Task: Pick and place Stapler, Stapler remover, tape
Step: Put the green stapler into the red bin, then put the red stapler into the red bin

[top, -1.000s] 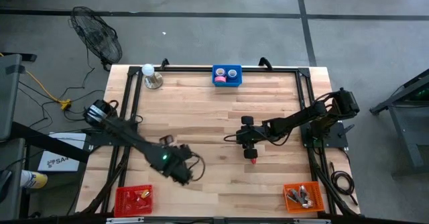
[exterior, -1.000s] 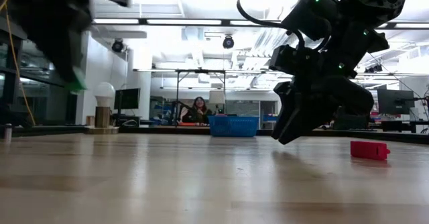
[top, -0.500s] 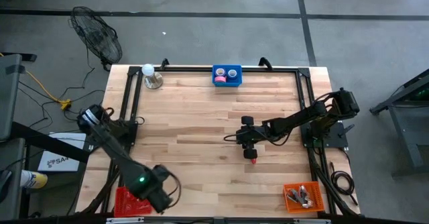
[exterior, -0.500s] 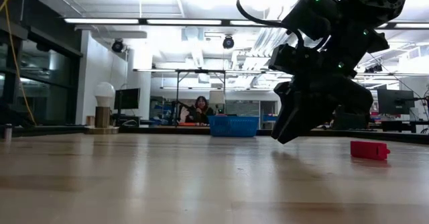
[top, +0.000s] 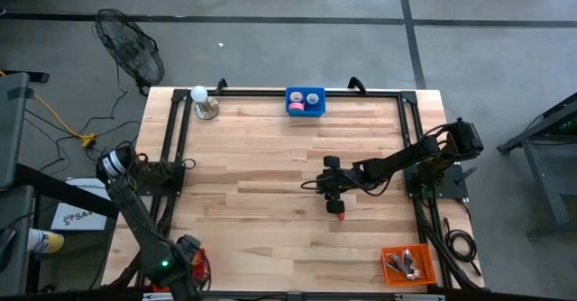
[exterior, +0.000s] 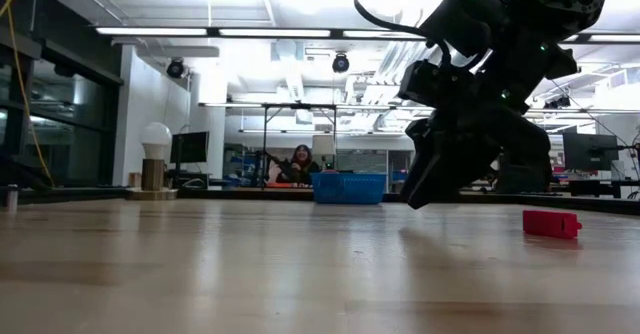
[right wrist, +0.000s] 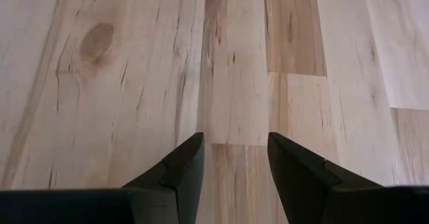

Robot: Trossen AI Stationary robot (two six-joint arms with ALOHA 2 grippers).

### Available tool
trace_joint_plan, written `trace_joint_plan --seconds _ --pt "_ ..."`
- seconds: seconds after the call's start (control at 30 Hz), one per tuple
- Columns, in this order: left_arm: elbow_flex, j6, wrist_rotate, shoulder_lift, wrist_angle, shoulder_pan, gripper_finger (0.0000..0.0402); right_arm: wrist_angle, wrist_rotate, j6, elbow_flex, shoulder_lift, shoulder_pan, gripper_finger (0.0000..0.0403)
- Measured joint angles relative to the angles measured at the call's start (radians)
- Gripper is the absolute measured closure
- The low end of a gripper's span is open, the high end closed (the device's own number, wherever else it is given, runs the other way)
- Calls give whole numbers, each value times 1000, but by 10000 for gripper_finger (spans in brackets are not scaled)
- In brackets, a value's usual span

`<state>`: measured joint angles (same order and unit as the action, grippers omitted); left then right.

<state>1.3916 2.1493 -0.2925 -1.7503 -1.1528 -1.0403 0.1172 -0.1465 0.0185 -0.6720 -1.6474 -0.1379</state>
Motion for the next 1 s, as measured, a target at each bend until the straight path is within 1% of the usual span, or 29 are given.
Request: trace_joint_plan --seconds 0.1,0.23,0.57,0.63,0.83,1.0 --pt "-30 53 -23 1 36 -19 339 0 6 0 0 0 0 247" --pt "-54 86 -43 1 59 -28 339 3 6 0 0 0 0 247" --pt "-166 90 -74 0 194 -26 338 4 5 0 0 0 0 247" --pt "-179 90 -89 0 193 -24 325 4 5 0 0 0 0 247" --pt "-182 83 -91 0 194 -24 259 4 6 0 0 0 0 247" --pt "-182 81 -94 0 195 -24 231 3 7 0 0 0 0 247"
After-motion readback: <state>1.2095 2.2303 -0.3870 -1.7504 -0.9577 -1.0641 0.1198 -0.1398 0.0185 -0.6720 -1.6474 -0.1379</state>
